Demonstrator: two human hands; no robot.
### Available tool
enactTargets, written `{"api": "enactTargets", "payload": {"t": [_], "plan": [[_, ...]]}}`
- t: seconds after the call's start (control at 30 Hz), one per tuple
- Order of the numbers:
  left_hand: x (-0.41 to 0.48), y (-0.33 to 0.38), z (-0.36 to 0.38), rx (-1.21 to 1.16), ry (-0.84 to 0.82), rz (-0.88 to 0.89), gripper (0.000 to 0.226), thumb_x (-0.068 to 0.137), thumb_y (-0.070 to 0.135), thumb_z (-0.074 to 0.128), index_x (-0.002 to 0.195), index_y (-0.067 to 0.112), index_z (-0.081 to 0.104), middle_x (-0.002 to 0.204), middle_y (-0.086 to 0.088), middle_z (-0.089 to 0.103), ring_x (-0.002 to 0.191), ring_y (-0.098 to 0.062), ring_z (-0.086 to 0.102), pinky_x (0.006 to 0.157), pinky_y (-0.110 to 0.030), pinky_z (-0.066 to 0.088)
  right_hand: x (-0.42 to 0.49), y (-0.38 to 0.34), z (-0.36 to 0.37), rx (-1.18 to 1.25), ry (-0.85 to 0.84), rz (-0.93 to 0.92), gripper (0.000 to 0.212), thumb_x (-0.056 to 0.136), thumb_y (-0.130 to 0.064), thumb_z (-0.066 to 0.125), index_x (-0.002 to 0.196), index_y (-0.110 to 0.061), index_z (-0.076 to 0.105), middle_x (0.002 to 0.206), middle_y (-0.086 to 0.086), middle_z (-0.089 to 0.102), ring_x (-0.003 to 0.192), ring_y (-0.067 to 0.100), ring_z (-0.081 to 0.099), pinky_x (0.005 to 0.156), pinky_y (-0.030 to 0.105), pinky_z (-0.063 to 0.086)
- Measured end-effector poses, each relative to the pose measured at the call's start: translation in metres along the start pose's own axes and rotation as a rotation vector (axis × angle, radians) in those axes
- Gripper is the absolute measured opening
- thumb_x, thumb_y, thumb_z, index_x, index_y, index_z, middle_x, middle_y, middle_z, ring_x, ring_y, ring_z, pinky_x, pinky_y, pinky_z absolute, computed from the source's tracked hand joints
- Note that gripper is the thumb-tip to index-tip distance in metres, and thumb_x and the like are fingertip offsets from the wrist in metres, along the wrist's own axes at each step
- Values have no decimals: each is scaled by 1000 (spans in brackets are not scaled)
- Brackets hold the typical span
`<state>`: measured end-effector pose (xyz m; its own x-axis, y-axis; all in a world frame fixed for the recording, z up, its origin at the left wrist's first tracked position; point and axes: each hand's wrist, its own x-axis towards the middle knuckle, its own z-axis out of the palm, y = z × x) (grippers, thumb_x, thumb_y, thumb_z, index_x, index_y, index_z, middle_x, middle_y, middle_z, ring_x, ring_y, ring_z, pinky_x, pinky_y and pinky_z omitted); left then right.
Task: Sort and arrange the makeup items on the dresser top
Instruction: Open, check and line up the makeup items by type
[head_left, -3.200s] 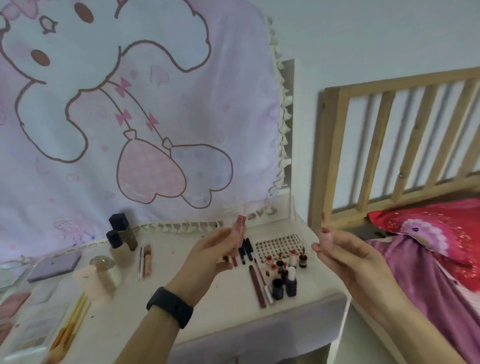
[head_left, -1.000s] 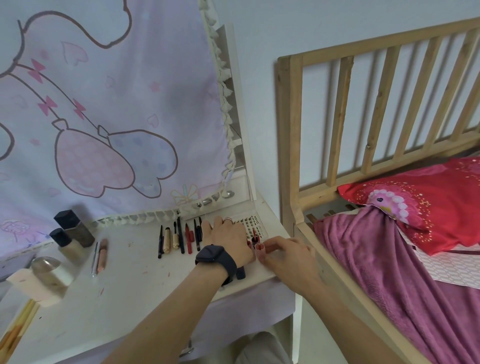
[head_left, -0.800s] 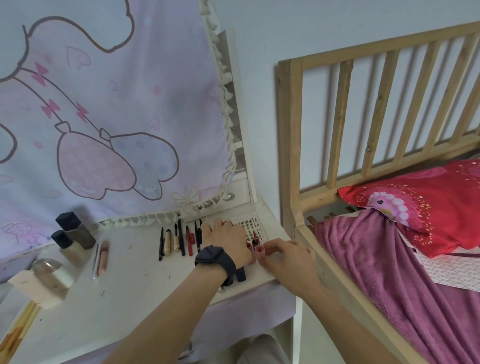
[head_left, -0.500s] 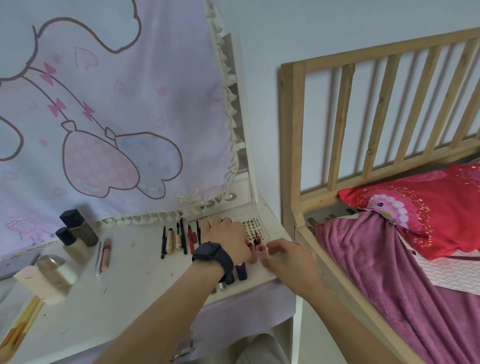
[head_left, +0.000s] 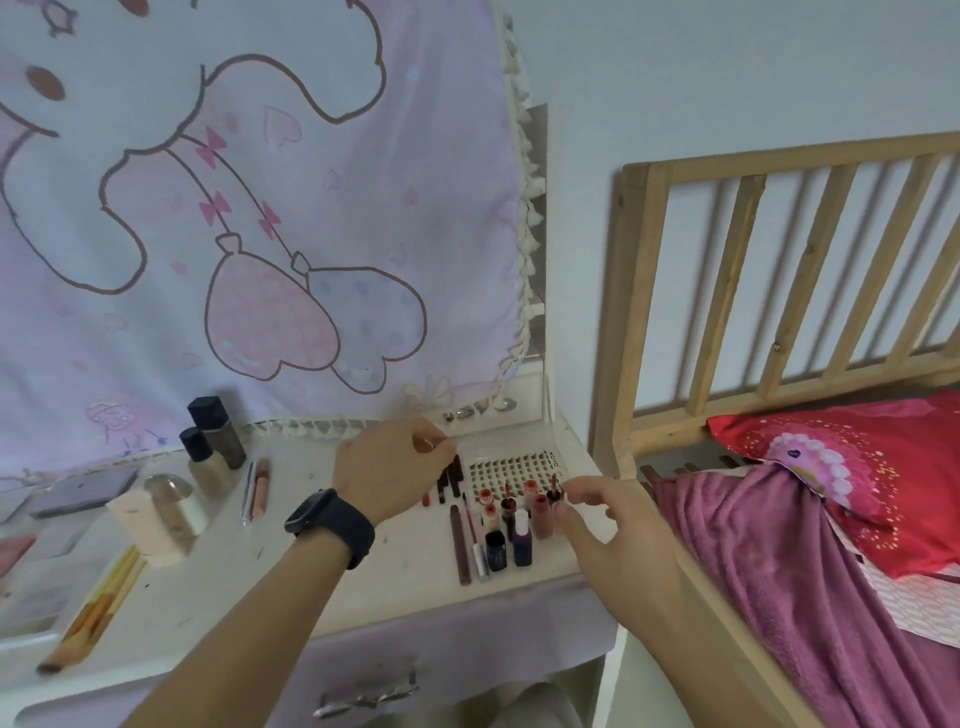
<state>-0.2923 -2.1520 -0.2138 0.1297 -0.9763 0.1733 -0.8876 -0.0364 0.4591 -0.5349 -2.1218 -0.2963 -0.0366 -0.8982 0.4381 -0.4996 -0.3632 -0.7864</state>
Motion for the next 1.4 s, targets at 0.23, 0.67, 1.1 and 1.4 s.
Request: {"api": "enactTargets", "payload": {"t": [0.23,0.67,1.1,1.4], "plan": [[-50,-96,5,-58,128,-161,9,93,47,55,98,47,62,97,20,63,91,-4,57,78,-30,50,-16,-58,53,2,-130,-279,17,92,-16,71,105,-27,72,107,-22,64,105,-3,56,92,10,40],[-54,-215,3,102,166,-381,32,94,42,52,124,34,57,130,3,55,116,-18,53,86,-36,52,-28,-70,229,-321,-641,-413,48,105,-44,34,150,-31,43,160,-14,34,151,5,19,118,17,4],[22,-221,5,537,14,-223,37,100,27,41,132,15,54,124,-8,62,115,-27,54,85,-37,48,-42,-65,248,-410,-570,-506,50,102,-50,32,135,-28,62,141,-10,60,133,11,50,112,27,38],[32,-213,9,540,-14,-227,34,103,21,40,134,9,47,133,-13,52,124,-32,47,96,-38,43,-43,-64,246,-362,-549,-504,46,102,-44,39,135,-24,64,141,-7,60,133,14,50,111,31,43]]}}
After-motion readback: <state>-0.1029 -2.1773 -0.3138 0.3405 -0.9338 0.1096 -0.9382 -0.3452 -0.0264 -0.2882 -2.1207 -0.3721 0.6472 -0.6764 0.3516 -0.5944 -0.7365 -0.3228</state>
